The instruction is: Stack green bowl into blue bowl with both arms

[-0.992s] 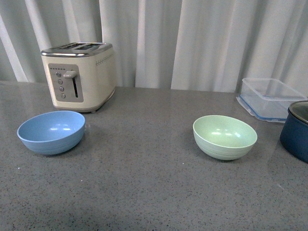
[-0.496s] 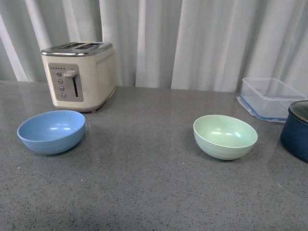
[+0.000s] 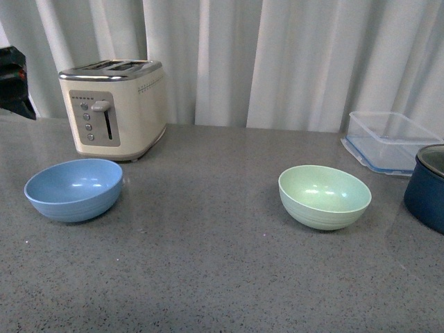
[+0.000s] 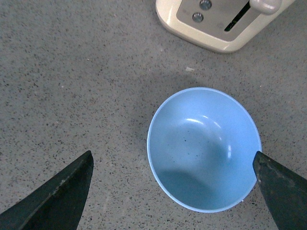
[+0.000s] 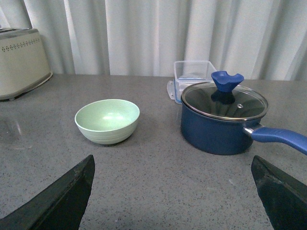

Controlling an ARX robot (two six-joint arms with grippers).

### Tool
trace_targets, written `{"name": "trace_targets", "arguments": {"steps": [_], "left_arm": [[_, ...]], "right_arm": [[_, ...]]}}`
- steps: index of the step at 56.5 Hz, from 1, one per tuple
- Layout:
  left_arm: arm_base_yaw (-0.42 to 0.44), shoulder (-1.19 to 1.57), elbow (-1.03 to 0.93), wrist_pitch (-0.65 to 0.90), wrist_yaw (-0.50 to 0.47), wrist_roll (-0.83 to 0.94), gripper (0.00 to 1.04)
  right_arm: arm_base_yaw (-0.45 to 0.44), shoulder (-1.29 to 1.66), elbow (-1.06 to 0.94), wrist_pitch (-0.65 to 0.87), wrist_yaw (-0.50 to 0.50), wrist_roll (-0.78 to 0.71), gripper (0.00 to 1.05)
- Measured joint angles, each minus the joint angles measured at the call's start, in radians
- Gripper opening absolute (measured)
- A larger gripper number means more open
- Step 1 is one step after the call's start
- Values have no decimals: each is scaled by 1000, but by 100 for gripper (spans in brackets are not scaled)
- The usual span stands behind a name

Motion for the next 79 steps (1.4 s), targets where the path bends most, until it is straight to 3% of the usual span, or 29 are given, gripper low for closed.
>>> {"name": "trace_targets", "arguments": {"steps": [25,40,45,57,69,73,79], "left_arm": [[-35,271,191,-76,-35,-43,98],[-40,344,202,-77,-42,-69,98],[-45,352,202,-78,-47,-71,88],[-58,358,202,-79,-53,-72,50],[-59,360,203,-89,-59,-72,20],[-58,361,203,-90,-58,-71,4],[-55,360,203,-90,-48,-71,4]], "right_arm": [[0,0,0,0,0,0,95],[0,0,0,0,0,0,95],[0,0,0,0,0,0,95],[0,0,0,0,0,0,95],[0,0,0,0,0,0,95],[0,0,0,0,0,0,95],[0,0,0,0,0,0,95]]}}
